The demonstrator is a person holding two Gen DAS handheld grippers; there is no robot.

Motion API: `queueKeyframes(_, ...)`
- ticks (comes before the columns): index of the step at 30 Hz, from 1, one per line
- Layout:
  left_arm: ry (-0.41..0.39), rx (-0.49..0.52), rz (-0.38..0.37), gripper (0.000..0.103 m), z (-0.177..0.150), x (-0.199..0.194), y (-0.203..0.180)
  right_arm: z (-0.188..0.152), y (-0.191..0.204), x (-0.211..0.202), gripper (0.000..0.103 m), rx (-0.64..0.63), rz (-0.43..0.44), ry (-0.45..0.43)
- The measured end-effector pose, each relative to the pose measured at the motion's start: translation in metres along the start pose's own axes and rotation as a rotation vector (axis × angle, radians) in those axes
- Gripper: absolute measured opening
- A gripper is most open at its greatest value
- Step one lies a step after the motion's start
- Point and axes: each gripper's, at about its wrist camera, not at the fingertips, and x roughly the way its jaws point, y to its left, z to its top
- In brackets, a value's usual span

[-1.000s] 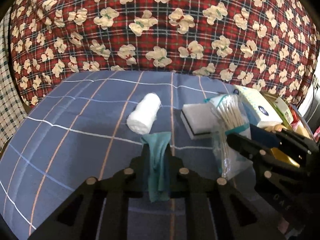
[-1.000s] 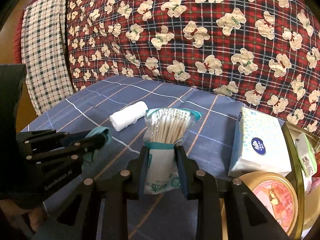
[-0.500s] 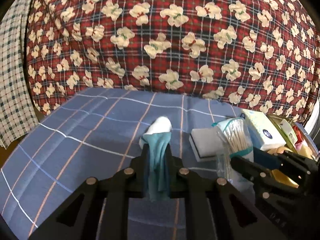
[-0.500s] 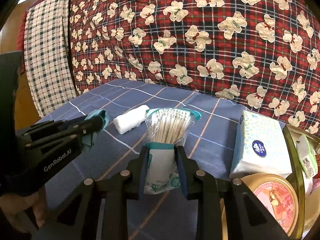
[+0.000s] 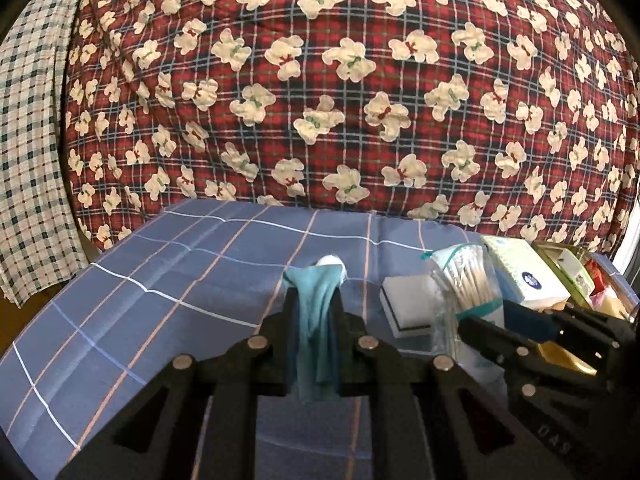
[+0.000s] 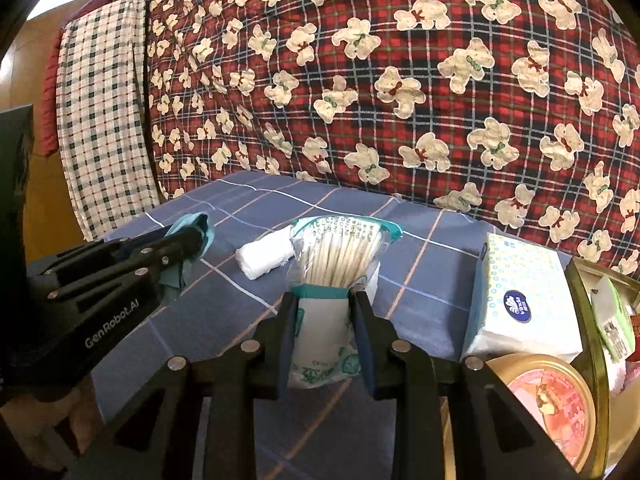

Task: Organize soft objects
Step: 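Carry the teal cloth and swab bag toward the gold tray with both tools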

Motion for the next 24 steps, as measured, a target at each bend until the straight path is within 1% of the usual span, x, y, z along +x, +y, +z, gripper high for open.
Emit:
queueKeyframes(14,-0.057,-0.003,0.006,0.011,-0.001,-0.011,0.002,0.0,0.002,-0.008,0.03,-0.004,0.009,-0.047)
queueKeyframes(21,-0.104,-0.003,0.005,0.011,0.0,-0.018,0.002,0.0,0.005,-0.011,0.03,-0.013,0.008,-0.068)
queueKeyframes(24,-0.113,-0.004,0.008,0.011,0.0,-0.02,0.003,0.0,0.005,-0.012,0.03,-0.015,0.009,-0.077)
